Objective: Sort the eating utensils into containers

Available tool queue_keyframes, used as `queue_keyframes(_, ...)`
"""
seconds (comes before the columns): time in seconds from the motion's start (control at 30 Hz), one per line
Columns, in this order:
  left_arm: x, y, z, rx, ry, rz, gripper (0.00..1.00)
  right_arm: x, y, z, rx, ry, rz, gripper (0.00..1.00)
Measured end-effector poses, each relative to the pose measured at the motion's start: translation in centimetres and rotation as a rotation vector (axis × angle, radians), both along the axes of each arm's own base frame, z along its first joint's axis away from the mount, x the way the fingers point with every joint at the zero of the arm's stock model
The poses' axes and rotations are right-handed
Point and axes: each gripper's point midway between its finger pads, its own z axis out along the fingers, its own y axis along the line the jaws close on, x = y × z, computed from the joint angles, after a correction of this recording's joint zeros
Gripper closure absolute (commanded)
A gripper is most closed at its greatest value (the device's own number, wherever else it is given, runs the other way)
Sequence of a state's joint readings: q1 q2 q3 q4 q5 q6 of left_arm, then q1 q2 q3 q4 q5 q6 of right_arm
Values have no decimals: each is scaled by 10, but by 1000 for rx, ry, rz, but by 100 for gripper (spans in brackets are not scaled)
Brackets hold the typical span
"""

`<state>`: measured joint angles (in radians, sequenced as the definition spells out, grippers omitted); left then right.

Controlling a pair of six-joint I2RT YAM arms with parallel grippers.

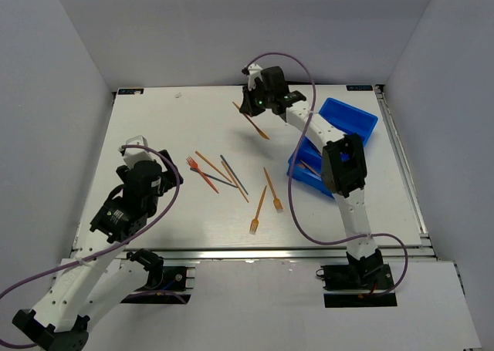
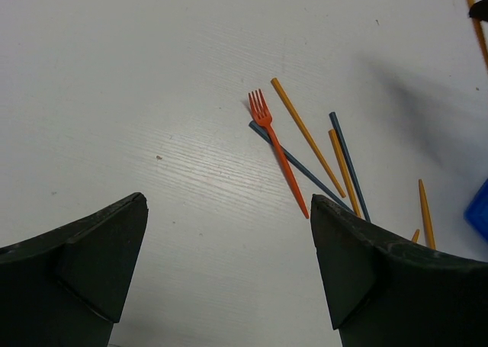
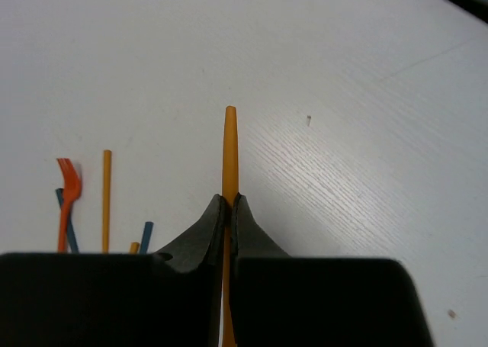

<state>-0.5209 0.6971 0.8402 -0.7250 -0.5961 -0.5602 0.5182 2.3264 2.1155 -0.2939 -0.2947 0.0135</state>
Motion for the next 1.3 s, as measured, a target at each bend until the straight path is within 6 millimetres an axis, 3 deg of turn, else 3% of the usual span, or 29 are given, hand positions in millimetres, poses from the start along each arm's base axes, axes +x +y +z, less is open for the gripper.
queue_keyframes(0.17, 0, 0, 0, -1, -1, 1, 3, -17, -20, 62, 46, -84, 0, 100)
queue_keyframes(0.3, 0, 0, 0, -2, -1, 0, 3, -38, -84, 88, 38, -135, -1, 100)
queue_keyframes(0.4, 0, 0, 0, -2, 0, 0, 3, -46, -147, 90, -20, -194, -33, 100)
queue_keyframes(0.47, 0, 0, 0, -2, 0, 0, 3, -53, -186, 80, -73, -216, -66, 100)
queue_keyframes(0.57, 0, 0, -1, -1, 2, -2, 3, -68, -217, 60, -128, -230, -78, 100)
queue_keyframes(0.8, 1, -2, -4, 3, 11, -9, 3, -87, -239, 5, -188, -252, -24, 100)
queue_keyframes(1.0, 1, -2, -5, 3, 11, -8, 3, -72, -253, -3, -195, -306, -24, 100)
queue_keyframes(1.23, 1, -2, -5, 3, 11, -8, 3, -78, -260, -19, -222, -299, -9, 100)
queue_keyframes(1.3, 1, -2, -5, 4, 13, -8, 3, -83, -262, -26, -224, -285, -9, 85)
